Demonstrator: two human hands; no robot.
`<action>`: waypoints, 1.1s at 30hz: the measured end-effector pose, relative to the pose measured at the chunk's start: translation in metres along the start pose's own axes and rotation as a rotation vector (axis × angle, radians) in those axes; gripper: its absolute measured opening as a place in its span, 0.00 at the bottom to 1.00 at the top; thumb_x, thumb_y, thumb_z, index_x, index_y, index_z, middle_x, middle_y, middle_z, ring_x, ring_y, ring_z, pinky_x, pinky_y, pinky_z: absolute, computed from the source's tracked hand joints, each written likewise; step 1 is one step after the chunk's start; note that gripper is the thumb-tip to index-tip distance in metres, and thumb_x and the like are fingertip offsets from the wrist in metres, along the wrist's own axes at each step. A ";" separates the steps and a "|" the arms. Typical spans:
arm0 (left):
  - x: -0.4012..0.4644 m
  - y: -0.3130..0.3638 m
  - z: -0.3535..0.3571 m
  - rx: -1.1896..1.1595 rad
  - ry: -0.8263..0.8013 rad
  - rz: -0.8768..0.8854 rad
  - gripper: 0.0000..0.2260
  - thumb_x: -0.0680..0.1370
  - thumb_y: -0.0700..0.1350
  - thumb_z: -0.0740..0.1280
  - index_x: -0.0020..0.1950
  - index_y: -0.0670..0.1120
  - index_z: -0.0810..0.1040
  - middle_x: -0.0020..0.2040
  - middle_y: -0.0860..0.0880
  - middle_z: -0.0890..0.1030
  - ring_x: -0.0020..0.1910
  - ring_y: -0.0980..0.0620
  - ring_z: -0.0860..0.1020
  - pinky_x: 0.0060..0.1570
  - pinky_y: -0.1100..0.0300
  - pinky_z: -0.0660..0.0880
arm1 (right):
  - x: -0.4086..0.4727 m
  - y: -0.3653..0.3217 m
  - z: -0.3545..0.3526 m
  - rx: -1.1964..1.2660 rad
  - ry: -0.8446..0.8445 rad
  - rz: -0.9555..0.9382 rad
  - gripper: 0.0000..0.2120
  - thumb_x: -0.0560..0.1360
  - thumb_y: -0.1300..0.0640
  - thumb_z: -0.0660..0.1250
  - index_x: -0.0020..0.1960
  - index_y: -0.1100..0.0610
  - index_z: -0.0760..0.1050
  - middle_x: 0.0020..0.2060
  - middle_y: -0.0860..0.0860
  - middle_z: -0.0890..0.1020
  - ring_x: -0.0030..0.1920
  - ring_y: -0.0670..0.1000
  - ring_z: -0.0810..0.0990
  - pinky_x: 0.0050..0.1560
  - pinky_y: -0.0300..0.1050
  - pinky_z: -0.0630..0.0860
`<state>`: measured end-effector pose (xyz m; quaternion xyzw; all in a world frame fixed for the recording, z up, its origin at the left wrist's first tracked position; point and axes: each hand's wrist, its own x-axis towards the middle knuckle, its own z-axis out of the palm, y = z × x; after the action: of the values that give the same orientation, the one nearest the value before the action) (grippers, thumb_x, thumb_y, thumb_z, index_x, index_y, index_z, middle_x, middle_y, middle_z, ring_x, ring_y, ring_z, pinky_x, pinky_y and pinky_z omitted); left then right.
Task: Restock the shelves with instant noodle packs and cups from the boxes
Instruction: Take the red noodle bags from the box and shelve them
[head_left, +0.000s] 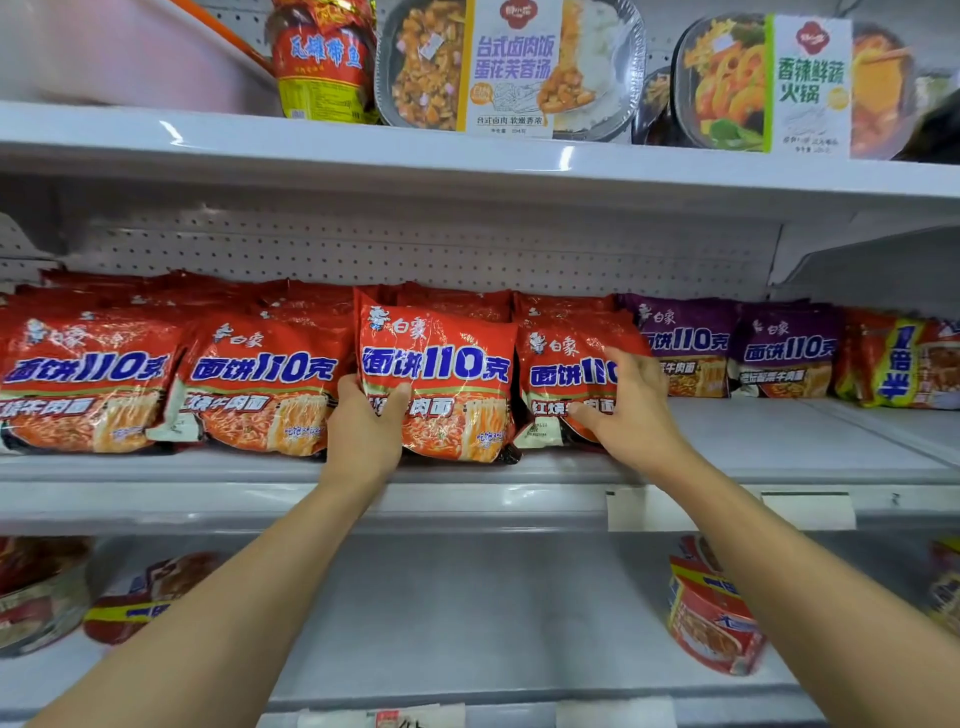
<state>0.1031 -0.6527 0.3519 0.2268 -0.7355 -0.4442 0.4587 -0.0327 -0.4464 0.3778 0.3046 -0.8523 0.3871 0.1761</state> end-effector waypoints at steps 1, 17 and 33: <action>0.001 -0.002 0.000 0.040 0.006 0.012 0.17 0.80 0.49 0.64 0.63 0.40 0.66 0.53 0.49 0.75 0.49 0.52 0.74 0.48 0.58 0.70 | -0.001 0.000 0.000 0.005 0.005 0.000 0.37 0.73 0.52 0.71 0.75 0.53 0.56 0.72 0.55 0.59 0.73 0.55 0.55 0.72 0.52 0.56; 0.007 -0.005 0.003 0.298 0.077 0.037 0.21 0.79 0.49 0.65 0.65 0.39 0.64 0.59 0.40 0.75 0.56 0.41 0.76 0.51 0.50 0.74 | -0.010 -0.004 0.002 0.045 0.026 0.013 0.36 0.74 0.53 0.71 0.75 0.53 0.55 0.72 0.55 0.58 0.73 0.55 0.53 0.72 0.53 0.55; -0.009 -0.008 -0.008 0.475 0.114 0.080 0.33 0.77 0.51 0.67 0.74 0.39 0.57 0.69 0.38 0.65 0.67 0.40 0.67 0.60 0.46 0.69 | -0.021 -0.007 0.004 0.023 0.022 0.050 0.35 0.75 0.52 0.69 0.75 0.55 0.55 0.71 0.55 0.59 0.72 0.54 0.55 0.72 0.52 0.56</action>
<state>0.1136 -0.6535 0.3417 0.3235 -0.8006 -0.2267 0.4506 -0.0125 -0.4449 0.3681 0.2806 -0.8532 0.4045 0.1723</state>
